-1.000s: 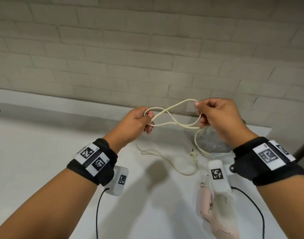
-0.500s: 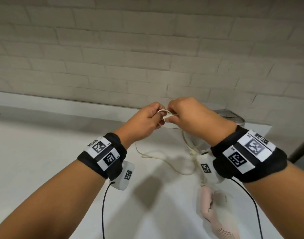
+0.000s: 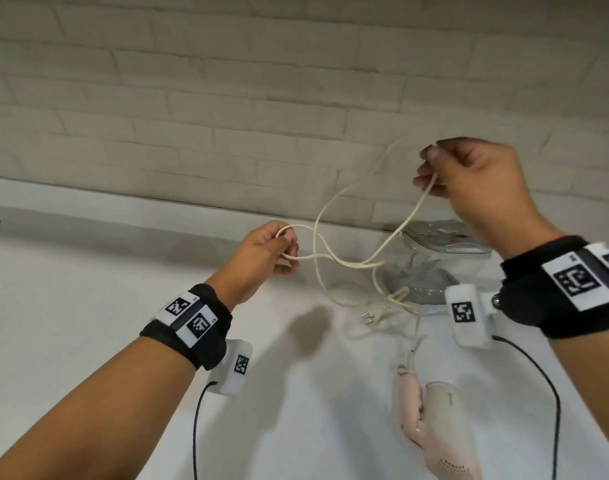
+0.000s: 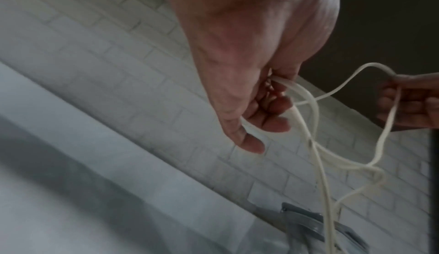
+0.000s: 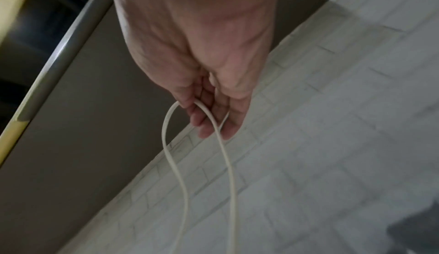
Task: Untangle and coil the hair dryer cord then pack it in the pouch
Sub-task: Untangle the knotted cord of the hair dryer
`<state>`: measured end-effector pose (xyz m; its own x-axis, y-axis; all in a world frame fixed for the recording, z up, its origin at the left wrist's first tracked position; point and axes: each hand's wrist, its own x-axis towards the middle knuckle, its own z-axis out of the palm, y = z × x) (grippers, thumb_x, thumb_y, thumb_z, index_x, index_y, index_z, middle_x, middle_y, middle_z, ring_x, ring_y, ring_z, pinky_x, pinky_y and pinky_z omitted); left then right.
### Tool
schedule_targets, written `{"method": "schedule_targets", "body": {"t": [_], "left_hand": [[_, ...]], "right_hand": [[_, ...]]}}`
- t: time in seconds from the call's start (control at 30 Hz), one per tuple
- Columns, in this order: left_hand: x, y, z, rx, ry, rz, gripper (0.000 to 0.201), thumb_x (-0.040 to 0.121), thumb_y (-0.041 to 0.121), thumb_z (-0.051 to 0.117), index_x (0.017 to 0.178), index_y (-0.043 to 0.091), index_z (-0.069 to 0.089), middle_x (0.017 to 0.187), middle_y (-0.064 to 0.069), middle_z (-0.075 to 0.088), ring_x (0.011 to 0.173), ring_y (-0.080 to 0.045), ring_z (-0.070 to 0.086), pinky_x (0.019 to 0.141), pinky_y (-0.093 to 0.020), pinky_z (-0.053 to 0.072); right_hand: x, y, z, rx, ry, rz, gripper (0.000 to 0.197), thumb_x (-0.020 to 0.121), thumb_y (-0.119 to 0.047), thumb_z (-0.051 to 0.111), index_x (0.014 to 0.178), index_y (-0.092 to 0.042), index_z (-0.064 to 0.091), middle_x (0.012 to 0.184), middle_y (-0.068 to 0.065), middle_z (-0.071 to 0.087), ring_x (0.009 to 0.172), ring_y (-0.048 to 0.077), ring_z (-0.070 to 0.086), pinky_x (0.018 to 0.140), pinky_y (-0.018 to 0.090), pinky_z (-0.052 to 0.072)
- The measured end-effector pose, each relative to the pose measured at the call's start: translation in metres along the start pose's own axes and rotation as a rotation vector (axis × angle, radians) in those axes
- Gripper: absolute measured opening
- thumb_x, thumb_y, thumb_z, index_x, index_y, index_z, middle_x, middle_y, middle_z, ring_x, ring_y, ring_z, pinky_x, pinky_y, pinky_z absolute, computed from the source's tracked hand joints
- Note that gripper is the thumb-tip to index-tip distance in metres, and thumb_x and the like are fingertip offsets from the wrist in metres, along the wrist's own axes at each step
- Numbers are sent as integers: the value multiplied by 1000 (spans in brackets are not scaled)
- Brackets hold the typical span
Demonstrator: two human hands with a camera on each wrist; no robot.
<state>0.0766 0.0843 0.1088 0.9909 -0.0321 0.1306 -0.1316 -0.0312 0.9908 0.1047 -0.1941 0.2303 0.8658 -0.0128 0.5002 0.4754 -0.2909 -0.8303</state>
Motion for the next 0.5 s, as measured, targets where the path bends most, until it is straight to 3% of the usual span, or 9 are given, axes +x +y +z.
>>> {"method": "schedule_targets", "body": {"t": [0.07,0.13,0.17,0.2,0.23,0.27,0.33,0.43,0.5], "left_hand": [[6,7,7,169,18,5,14,98,4,48,104,13,58,92,-1,63,81,-16,61,73,-33,51],[10,8,10,441,2,22,44,94,5,54,135,16,48,125,0,55,101,-18,57,80,-31,49],[12,6,11,564,-31,30,58,92,7,59,146,19,39,137,-1,47,113,-18,53,90,-33,49],[13,6,13,642,-61,46,62,91,11,63,148,21,39,142,-1,44,123,-19,48,101,-35,45],[13,5,16,659,-83,66,54,90,18,65,141,25,50,141,-2,47,130,-21,45,109,-38,40],[13,6,20,604,-92,79,39,87,25,64,126,31,63,136,-1,52,130,-22,46,112,-38,37],[10,9,29,410,-105,53,21,82,35,58,94,36,75,121,-1,61,120,-18,53,107,-31,38],[2,10,36,402,-184,56,26,93,42,61,89,24,79,103,1,72,95,-10,66,92,-27,47],[0,11,37,419,-141,74,28,96,32,63,84,12,77,77,0,71,65,-13,62,73,-29,50]], "right_hand": [[-6,1,11,43,-50,50,16,99,-15,60,88,-16,71,76,2,72,77,24,75,85,52,61],[-9,-1,19,95,-68,76,16,100,-14,59,90,-13,70,78,5,71,80,26,75,85,51,61],[-11,-3,22,112,-69,79,15,100,-14,59,91,-12,70,79,7,70,81,26,75,84,50,62],[-12,-6,24,122,-68,79,15,101,-14,59,92,-10,70,80,8,70,81,26,75,83,50,62],[-13,-8,26,122,-65,73,15,100,-14,59,93,-9,71,80,9,70,81,26,75,82,49,63],[-14,-10,28,118,-65,59,15,100,-14,60,94,-8,71,80,9,70,81,26,75,80,48,63],[-15,-13,31,99,-64,35,15,99,-15,61,97,-6,73,80,9,71,80,26,75,78,46,64],[-17,-14,33,90,-54,33,16,99,-16,63,99,-6,75,81,9,72,80,25,75,78,46,64],[-15,-7,33,-1,-34,20,17,98,-21,63,103,-9,76,88,6,74,88,22,75,84,44,62]]}}
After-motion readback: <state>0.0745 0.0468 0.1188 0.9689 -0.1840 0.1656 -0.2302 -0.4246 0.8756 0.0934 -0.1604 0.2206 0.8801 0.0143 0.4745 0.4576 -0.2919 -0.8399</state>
